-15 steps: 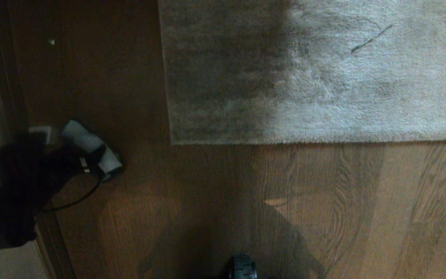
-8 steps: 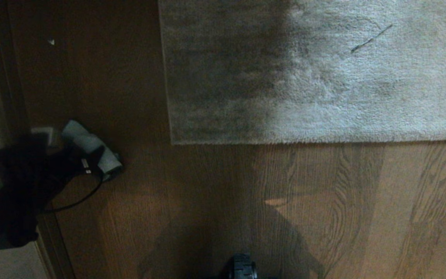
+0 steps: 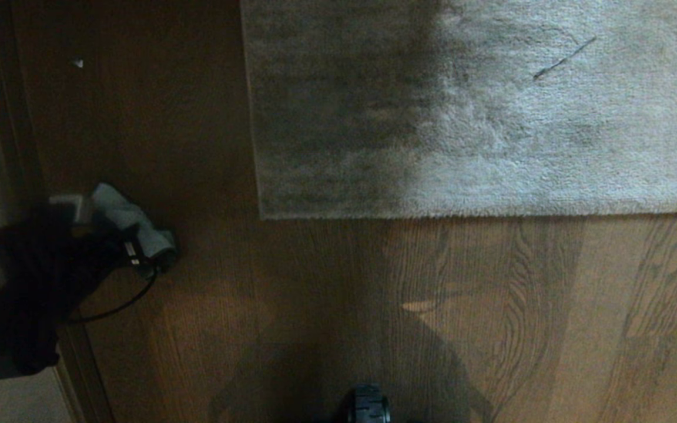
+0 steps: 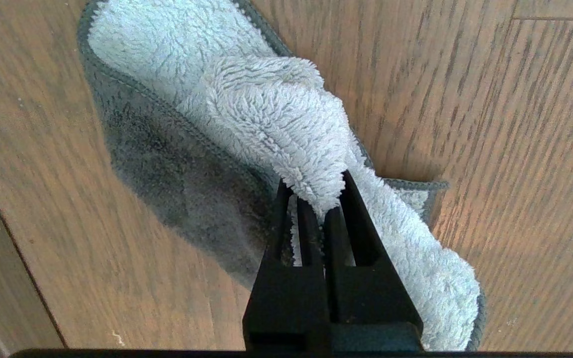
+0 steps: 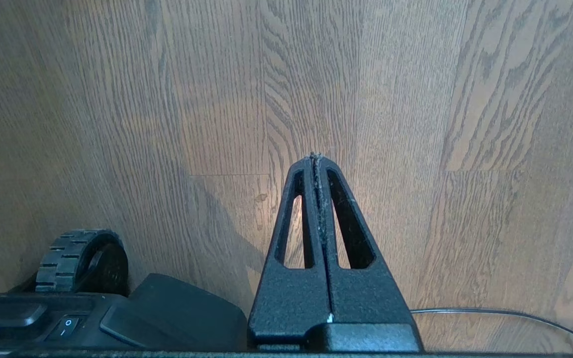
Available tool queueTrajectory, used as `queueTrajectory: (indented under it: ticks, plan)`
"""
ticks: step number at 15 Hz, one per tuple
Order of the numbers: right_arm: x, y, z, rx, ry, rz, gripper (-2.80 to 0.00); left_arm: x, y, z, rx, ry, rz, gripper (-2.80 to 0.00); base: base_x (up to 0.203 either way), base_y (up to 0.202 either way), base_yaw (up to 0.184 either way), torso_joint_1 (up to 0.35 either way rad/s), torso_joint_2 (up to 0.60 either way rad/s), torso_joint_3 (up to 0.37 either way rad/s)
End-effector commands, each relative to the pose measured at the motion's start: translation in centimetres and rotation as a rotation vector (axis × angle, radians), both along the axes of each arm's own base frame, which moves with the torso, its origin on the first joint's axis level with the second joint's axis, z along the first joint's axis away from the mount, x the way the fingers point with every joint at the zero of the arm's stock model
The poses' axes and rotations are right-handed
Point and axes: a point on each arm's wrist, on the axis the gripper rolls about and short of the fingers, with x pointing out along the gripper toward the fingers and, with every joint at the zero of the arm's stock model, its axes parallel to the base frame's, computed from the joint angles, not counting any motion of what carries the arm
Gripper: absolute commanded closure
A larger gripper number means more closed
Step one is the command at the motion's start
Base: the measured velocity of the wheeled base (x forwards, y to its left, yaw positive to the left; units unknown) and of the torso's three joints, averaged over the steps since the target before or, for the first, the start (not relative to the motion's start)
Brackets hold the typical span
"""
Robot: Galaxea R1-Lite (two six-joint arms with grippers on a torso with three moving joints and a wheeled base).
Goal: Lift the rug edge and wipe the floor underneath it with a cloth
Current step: Pick up the rag
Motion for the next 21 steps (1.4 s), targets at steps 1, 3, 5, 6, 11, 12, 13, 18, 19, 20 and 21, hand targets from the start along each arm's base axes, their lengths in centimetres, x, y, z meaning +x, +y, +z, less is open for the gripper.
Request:
queueTrajectory:
  ticks: [1, 3, 5, 6, 11, 12, 13, 18, 19, 20, 21]
  plan:
    - [0.0, 0.0, 0.0, 0.0, 0.001, 0.001, 0.0, 0.0, 0.0, 0.1, 0.001, -0.008, 0.0, 0.0, 0.0, 0.0, 0.0, 0.0, 0.0, 0.0]
    - [0.0, 0.0, 0.0, 0.0, 0.001, 0.001, 0.0, 0.0, 0.0, 0.1, 0.0, -0.008, 0.0, 0.0, 0.0, 0.0, 0.0, 0.0, 0.0, 0.0]
    - [0.0, 0.0, 0.0, 0.0, 0.001, 0.001, 0.0, -0.1, 0.0, 0.2, 0.0, -0.01, 0.0, 0.0, 0.0, 0.0, 0.0, 0.0, 0.0, 0.0]
    - [0.0, 0.0, 0.0, 0.0, 0.001, 0.001, 0.0, -0.2, 0.0, 0.2, 0.0, -0.01, 0.001, 0.0, 0.0, 0.0, 0.0, 0.0, 0.0, 0.0]
    - [0.0, 0.0, 0.0, 0.0, 0.001, 0.001, 0.0, -0.9, -0.1, 1.3, 0.006, -0.037, 0.006, 0.0, 0.0, 0.0, 0.0, 0.0, 0.0, 0.0]
    - [0.0, 0.0, 0.0, 0.0, 0.001, 0.001, 0.0, -1.1, -0.1, 1.7, 0.009, -0.048, 0.005, 0.0, 0.0, 0.0, 0.0, 0.0, 0.0, 0.0]
    - [0.0, 0.0, 0.0, 0.0, 0.001, 0.001, 0.0, -1.5, -0.2, 2.1, 0.009, -0.057, 0.004, 0.0, 0.0, 0.0, 0.0, 0.0, 0.0, 0.0]
    - [0.0, 0.0, 0.0, 0.0, 0.001, 0.001, 0.0, -4.3, -0.9, 3.7, 0.015, -0.084, 0.003, 0.0, 0.0, 0.0, 0.0, 0.0, 0.0, 0.0]
    - [0.0, 0.0, 0.0, 0.0, 0.001, 0.001, 0.0, -4.8, -1.0, 4.1, 0.018, -0.096, 0.001, 0.0, 0.0, 0.0, 0.0, 0.0, 0.0, 0.0]
    - [0.0, 0.0, 0.0, 0.0, 0.001, 0.001, 0.0, -5.4, -1.2, 4.5, 0.021, -0.106, 0.003, 0.0, 0.0, 0.0, 0.0, 0.0, 0.0, 0.0]
    - [0.0, 0.0, 0.0, 0.0, 0.0, 0.001, 0.0, -6.1, -1.3, 4.8, 0.023, -0.115, 0.007, 0.0, 0.0, 0.0, 0.0, 0.0, 0.0, 0.0]
